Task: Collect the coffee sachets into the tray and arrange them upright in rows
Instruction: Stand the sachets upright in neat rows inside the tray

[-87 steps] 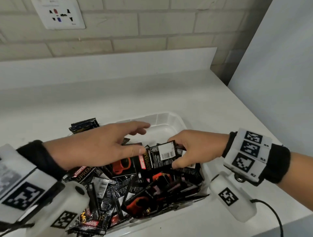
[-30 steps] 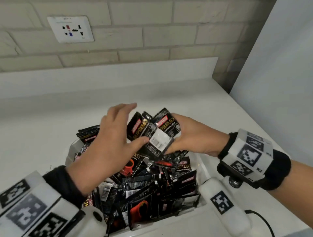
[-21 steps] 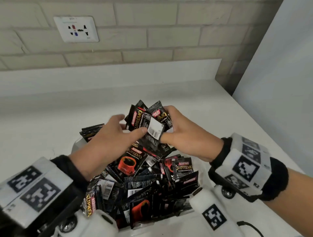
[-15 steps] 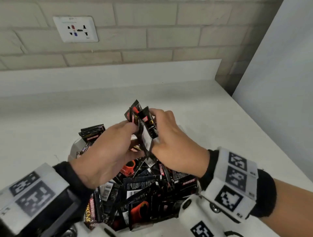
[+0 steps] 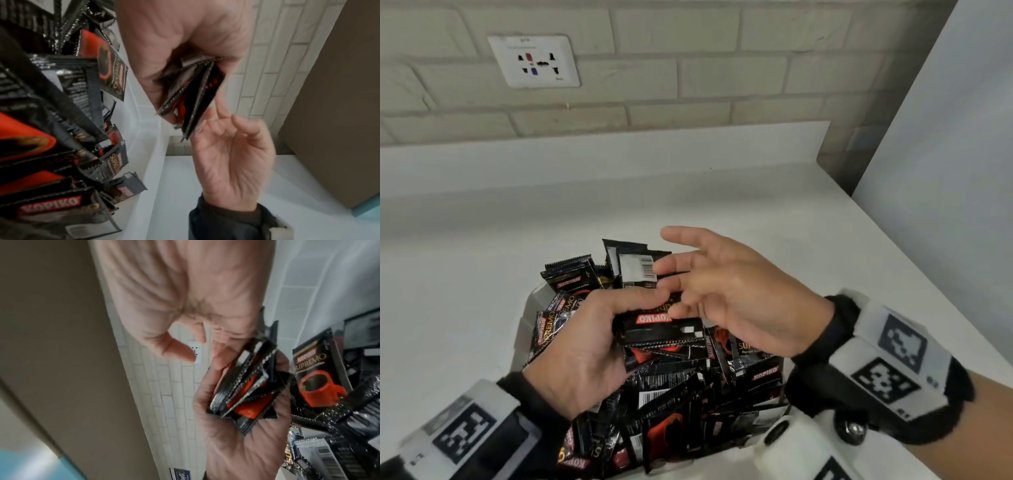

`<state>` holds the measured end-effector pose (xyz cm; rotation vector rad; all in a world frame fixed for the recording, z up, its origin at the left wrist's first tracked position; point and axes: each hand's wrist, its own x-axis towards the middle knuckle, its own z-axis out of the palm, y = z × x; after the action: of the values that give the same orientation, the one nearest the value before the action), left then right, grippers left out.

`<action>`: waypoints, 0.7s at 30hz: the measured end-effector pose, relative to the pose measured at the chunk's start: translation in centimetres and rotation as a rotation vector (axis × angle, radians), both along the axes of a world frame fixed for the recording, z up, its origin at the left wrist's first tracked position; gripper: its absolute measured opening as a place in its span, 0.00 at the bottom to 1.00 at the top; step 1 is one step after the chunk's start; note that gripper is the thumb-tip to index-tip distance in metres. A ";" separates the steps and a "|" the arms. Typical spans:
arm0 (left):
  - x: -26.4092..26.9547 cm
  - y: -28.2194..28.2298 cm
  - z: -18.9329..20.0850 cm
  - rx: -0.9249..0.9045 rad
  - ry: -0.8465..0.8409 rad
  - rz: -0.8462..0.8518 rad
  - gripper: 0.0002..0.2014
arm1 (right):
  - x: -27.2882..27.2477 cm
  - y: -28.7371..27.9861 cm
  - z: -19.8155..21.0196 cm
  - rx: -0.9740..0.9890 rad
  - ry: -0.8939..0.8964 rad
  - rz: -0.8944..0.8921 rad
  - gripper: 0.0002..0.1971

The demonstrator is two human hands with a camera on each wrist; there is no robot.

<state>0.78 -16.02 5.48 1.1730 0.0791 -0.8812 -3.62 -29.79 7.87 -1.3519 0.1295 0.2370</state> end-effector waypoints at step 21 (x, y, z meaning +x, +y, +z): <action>-1.0 -1.7 -1.2 -0.198 -0.003 -0.215 0.15 | -2.1 -0.1 -4.1 -0.021 -0.104 -0.106 0.47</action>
<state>-0.18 -17.68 4.24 1.0093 -0.1367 -1.0513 -5.73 -29.94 3.77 -1.3709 0.1166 0.0765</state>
